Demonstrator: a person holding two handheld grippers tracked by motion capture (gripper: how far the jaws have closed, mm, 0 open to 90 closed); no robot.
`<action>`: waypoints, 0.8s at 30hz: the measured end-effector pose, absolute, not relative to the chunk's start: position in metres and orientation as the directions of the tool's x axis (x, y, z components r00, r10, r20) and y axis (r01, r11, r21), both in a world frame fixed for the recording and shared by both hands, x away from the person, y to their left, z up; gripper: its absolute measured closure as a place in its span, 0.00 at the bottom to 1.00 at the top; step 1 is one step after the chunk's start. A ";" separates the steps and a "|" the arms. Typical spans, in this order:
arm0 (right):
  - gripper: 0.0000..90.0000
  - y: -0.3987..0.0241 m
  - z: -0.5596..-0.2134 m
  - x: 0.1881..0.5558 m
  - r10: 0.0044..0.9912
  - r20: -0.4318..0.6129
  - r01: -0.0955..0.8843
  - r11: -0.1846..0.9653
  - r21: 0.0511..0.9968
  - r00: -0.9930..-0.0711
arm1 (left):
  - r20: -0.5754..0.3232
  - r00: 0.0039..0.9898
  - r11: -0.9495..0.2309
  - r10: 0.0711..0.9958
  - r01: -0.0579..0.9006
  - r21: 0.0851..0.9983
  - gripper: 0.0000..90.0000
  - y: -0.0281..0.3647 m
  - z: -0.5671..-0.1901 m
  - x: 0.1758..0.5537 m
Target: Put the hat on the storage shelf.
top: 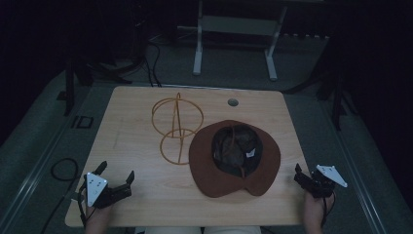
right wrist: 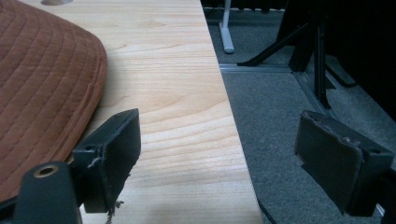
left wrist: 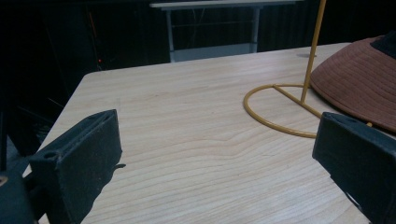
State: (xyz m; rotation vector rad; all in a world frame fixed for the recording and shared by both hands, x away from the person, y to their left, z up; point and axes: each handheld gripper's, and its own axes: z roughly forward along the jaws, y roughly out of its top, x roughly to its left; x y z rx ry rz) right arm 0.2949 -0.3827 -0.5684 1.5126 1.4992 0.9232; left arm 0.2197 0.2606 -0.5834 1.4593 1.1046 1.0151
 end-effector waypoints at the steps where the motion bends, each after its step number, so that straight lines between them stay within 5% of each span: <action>1: 0.16 -0.383 -0.568 0.295 0.999 -0.030 0.418 0.013 0.908 0.033 | 0.047 0.230 -0.079 0.972 0.131 0.988 0.02 0.261 -0.583 0.220; 24: 0.16 -0.361 -0.532 0.297 0.984 0.051 0.506 0.042 0.861 -0.169 | 0.064 0.223 -0.094 0.973 0.128 0.987 0.02 0.259 -0.583 0.218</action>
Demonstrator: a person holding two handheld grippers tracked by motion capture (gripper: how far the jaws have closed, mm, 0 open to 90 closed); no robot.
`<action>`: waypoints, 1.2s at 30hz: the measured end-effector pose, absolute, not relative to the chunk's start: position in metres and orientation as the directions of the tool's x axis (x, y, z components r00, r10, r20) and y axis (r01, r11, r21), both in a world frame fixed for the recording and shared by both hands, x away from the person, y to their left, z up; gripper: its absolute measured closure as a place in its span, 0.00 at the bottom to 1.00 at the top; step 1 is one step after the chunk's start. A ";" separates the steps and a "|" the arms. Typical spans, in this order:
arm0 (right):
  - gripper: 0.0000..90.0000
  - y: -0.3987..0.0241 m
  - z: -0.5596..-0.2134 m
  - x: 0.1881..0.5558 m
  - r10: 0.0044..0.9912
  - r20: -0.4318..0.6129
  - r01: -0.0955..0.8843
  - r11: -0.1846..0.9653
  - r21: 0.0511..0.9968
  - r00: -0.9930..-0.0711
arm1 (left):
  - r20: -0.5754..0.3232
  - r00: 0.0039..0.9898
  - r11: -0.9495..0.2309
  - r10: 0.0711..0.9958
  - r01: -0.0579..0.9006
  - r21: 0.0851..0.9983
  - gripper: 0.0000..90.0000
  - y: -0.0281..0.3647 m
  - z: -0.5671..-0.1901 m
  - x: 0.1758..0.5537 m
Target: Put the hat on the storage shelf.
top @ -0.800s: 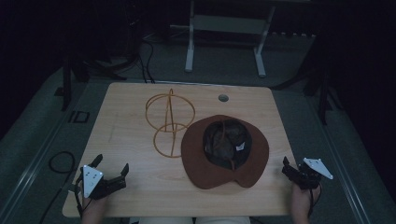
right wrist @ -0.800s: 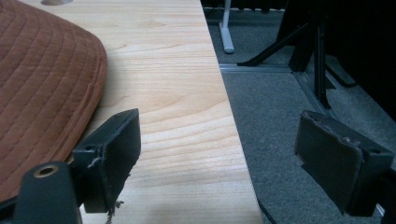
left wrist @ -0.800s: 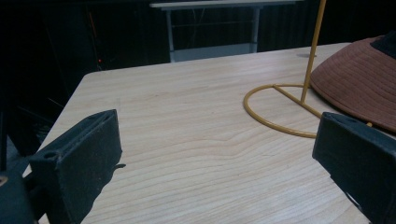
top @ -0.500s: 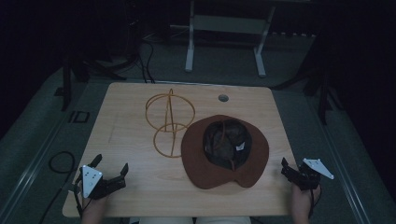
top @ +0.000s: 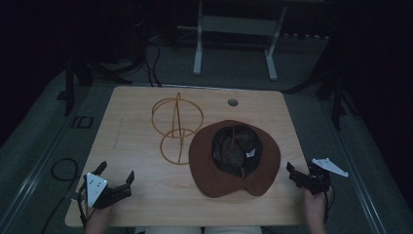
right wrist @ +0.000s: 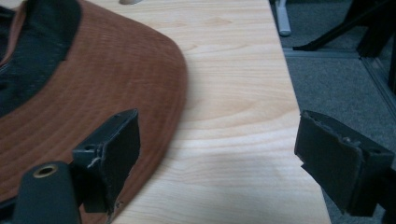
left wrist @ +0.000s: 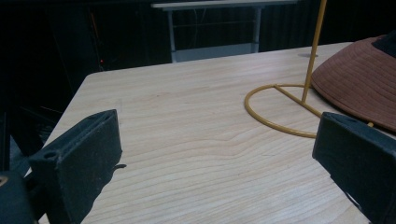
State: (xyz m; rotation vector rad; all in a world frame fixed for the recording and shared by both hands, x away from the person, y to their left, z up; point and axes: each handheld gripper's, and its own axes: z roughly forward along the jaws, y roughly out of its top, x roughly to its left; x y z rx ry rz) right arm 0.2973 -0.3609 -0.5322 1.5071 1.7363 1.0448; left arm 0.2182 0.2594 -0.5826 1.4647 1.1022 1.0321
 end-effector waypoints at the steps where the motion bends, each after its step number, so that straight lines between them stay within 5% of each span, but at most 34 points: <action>1: 0.16 -0.359 -0.529 0.298 0.982 0.046 0.499 0.054 0.865 -0.185 | 0.067 0.222 -0.097 0.973 0.126 0.987 0.02 0.259 -0.583 0.218; 25: 0.14 -0.313 -0.459 0.334 0.907 0.050 0.482 0.175 0.859 -0.418 | 0.062 0.234 -0.096 0.970 0.136 0.986 0.02 0.259 -0.583 0.219; 33: 0.14 -0.283 -0.461 0.349 0.897 0.001 0.503 0.247 0.828 -0.442 | 0.061 0.235 -0.095 0.970 0.135 0.986 0.02 0.259 -0.583 0.219; 36: 0.22 -0.272 -0.466 0.355 0.890 -0.016 0.512 0.277 0.813 -0.455 | 0.060 0.238 -0.094 0.969 0.134 0.986 0.02 0.259 -0.583 0.219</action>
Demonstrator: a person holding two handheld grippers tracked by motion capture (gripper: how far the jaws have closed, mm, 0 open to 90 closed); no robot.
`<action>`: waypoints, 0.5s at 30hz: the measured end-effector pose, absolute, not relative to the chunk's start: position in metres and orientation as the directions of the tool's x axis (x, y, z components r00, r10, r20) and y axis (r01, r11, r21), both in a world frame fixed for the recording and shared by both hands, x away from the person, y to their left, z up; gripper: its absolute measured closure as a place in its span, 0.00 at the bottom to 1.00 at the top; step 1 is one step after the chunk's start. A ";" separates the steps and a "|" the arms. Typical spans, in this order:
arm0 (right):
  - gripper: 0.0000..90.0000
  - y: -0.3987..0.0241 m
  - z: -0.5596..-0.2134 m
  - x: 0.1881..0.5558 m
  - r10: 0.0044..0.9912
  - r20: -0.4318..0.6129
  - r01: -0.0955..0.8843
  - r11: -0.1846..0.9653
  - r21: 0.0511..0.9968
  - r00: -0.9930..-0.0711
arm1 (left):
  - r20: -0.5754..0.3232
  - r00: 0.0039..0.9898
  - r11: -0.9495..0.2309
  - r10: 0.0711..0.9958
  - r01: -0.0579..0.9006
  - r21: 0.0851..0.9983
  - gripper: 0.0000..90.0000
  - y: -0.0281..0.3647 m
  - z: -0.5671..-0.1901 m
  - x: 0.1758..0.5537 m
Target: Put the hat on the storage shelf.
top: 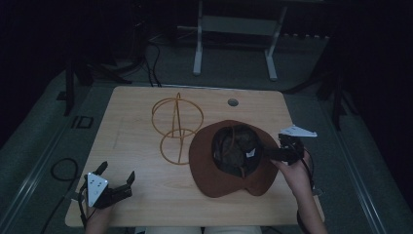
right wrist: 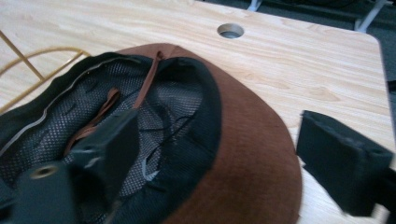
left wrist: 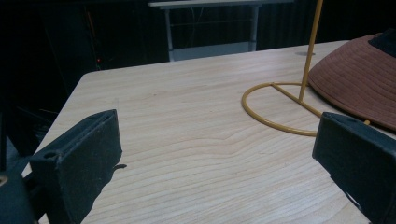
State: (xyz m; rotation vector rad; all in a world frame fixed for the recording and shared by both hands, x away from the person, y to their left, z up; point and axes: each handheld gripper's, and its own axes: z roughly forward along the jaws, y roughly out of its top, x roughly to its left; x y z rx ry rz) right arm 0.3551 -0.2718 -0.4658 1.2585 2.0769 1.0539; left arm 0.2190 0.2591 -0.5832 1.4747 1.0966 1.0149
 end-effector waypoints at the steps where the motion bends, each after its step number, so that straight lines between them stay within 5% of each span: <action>1: 0.22 -0.269 -0.467 0.357 0.888 -0.017 0.514 0.282 0.810 -0.460 | 0.061 0.239 -0.095 0.969 0.134 0.986 0.02 0.259 -0.583 0.219; 15: 0.30 -0.249 -0.494 0.407 0.907 -0.039 0.593 0.306 0.745 -0.418 | 0.062 0.240 -0.097 0.969 0.137 0.986 0.02 0.259 -0.583 0.219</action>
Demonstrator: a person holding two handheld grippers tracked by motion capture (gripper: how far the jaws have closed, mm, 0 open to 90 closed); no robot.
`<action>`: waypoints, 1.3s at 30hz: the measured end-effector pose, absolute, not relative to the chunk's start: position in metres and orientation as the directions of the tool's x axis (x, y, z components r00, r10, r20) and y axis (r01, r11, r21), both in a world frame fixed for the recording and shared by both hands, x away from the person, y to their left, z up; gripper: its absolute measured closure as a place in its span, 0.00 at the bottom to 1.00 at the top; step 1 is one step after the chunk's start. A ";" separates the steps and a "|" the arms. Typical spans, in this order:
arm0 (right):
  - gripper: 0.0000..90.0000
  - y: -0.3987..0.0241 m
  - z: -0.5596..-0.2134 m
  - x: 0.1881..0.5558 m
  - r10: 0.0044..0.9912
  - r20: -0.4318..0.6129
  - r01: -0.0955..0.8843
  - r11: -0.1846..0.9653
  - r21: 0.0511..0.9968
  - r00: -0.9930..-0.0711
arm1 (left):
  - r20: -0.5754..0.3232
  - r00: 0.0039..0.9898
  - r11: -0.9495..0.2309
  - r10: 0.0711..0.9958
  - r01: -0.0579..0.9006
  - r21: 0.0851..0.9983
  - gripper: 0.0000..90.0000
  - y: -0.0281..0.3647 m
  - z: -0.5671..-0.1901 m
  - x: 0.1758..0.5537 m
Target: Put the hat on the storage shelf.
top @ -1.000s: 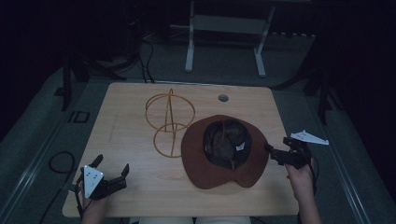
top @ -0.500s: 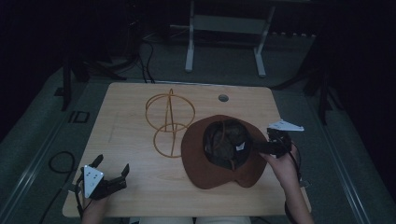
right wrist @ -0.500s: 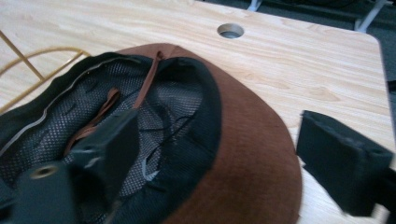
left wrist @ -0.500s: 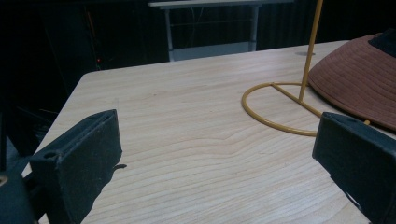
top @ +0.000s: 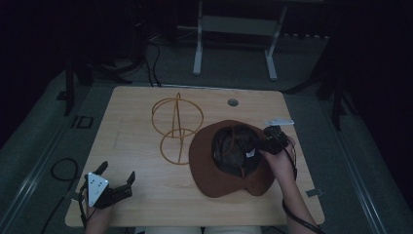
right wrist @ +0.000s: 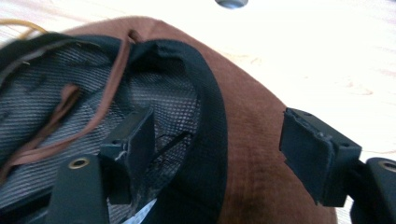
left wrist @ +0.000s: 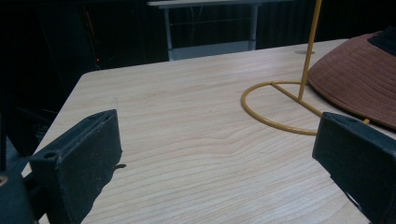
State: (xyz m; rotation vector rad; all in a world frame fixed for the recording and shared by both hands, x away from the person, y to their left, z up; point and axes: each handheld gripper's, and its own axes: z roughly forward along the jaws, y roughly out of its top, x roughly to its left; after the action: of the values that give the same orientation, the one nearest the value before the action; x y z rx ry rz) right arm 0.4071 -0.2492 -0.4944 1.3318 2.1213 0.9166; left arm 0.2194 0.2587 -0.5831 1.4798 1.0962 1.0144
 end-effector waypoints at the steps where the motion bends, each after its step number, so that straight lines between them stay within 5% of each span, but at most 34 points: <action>1: 0.30 -0.247 -0.500 0.412 0.909 -0.068 0.601 0.327 0.730 -0.412 | 0.062 0.240 -0.097 0.969 0.137 0.986 0.02 0.259 -0.583 0.219; 9: 0.30 -0.239 -0.522 0.425 0.905 -0.155 0.636 0.391 0.665 -0.395 | 0.053 0.241 -0.089 0.969 0.142 0.986 0.02 0.260 -0.583 0.220; 18: 0.49 -0.230 -0.537 0.424 0.888 -0.250 0.619 0.450 0.643 -0.386 | 0.035 0.234 -0.073 0.972 0.154 0.985 0.02 0.262 -0.583 0.220; 20: 0.57 -0.228 -0.538 0.424 0.877 -0.289 0.612 0.476 0.632 -0.383 | 0.027 0.232 -0.066 0.972 0.161 0.985 0.02 0.262 -0.583 0.220; 22: 0.77 -0.230 -0.537 0.422 0.875 -0.319 0.599 0.483 0.639 -0.365 | 0.025 0.226 -0.064 0.974 0.167 0.984 0.02 0.263 -0.583 0.221; 30: 0.94 -0.237 -0.528 0.415 0.880 -0.325 0.550 0.471 0.690 -0.346 | 0.015 0.257 -0.065 0.966 0.187 0.980 0.02 0.260 -0.582 0.221; 39: 0.95 -0.249 -0.508 0.402 0.906 -0.246 0.526 0.403 0.749 -0.344 | 0.027 0.269 -0.084 0.963 0.201 0.976 0.02 0.255 -0.582 0.220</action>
State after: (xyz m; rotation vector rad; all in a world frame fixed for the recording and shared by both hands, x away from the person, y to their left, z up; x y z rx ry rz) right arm 0.4024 -0.2494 -0.5078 1.2164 2.0070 0.7455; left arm 0.2205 0.2553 -0.5815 1.5199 1.1268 0.9386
